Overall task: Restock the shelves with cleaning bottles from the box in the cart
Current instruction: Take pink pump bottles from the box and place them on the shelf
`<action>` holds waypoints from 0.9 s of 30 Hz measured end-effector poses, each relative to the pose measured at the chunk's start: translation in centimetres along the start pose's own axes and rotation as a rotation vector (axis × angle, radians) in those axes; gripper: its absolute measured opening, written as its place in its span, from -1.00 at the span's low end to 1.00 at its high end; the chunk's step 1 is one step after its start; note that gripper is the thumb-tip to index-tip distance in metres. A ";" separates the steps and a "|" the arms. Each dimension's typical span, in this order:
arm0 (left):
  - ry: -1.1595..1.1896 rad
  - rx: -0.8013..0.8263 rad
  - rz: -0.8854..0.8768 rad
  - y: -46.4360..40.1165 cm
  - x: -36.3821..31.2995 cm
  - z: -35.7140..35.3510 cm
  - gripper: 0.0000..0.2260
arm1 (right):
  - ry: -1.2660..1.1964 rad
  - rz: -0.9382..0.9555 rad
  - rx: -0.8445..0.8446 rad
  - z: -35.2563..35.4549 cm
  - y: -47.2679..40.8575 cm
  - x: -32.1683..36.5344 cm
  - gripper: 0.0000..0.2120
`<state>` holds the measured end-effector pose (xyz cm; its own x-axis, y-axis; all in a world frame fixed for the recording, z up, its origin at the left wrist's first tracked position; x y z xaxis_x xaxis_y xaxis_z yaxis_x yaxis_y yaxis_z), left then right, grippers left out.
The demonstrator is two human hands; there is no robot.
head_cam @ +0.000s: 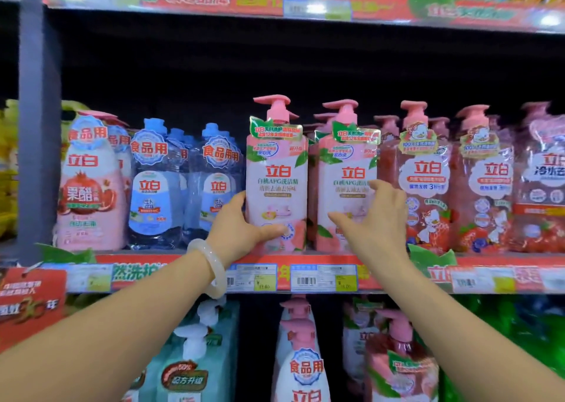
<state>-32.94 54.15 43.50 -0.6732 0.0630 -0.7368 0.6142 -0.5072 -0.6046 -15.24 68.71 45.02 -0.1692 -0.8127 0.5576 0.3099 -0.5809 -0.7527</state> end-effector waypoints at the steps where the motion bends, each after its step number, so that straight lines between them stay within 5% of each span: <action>1: -0.005 0.001 -0.001 -0.1 -0.1 -0.1 -0.45 | -0.007 -0.028 0.015 -0.4 0.2 -0.8 -0.16; 5: -0.017 0.015 0.001 -0.4 0.1 -0.7 -0.34 | -0.079 -0.127 0.157 -2.8 0.4 -2.1 0.11; 27: -0.013 0.042 0.059 -0.4 0.8 -1.2 -0.47 | 0.058 -0.153 0.093 -2.7 0.6 -2.3 0.09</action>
<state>-33.27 55.48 42.76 -0.6421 0.0211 -0.7664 0.6350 -0.5455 -0.5470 -17.25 70.08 42.37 -0.2734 -0.7180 0.6401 0.3610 -0.6934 -0.6236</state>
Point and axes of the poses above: each hand's wrist, its own y-axis away from the middle knuckle, its own z-axis out of the back of the hand, x = y × z, the point moved 7 cm from there along -y, towards the middle knuckle, and after that the axes turned 4 degrees about x, right-handed, at the moved point
